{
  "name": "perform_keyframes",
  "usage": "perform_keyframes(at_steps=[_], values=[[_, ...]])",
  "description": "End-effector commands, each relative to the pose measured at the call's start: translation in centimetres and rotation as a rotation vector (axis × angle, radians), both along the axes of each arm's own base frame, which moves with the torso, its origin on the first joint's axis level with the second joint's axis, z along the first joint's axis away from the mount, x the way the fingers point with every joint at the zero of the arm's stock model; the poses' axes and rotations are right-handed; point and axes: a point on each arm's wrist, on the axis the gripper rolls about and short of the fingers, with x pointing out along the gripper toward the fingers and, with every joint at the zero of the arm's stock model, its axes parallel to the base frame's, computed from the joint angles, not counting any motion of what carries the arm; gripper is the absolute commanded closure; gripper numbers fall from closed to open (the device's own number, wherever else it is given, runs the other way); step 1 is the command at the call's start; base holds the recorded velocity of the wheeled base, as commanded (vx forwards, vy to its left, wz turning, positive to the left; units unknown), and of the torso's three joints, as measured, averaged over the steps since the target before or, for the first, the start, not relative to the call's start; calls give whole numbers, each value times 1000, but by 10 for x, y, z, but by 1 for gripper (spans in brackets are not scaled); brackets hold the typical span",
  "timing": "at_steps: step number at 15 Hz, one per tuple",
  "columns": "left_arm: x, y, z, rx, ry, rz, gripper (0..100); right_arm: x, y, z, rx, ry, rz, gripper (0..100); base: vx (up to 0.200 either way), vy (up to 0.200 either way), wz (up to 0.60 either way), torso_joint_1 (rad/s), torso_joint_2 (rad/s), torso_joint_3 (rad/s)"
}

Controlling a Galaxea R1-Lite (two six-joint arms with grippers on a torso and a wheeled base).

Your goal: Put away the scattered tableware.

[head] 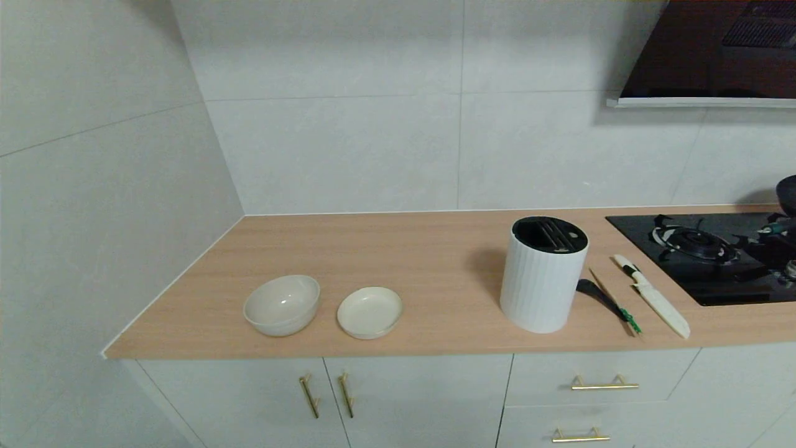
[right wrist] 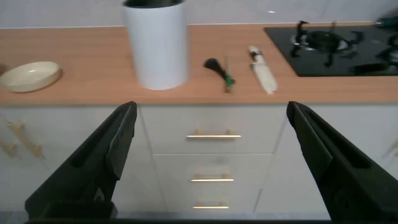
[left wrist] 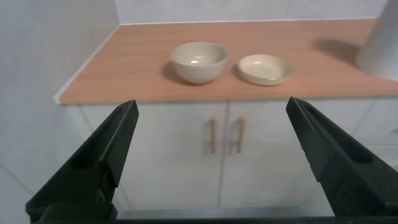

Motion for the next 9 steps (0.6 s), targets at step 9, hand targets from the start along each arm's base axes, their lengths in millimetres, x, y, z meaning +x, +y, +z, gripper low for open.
perform_keyframes(at_steps=[9], values=[[0,0,0,0,0,-1,0,0,0,0,0,0,0,0,0,200,0,5,2,1]])
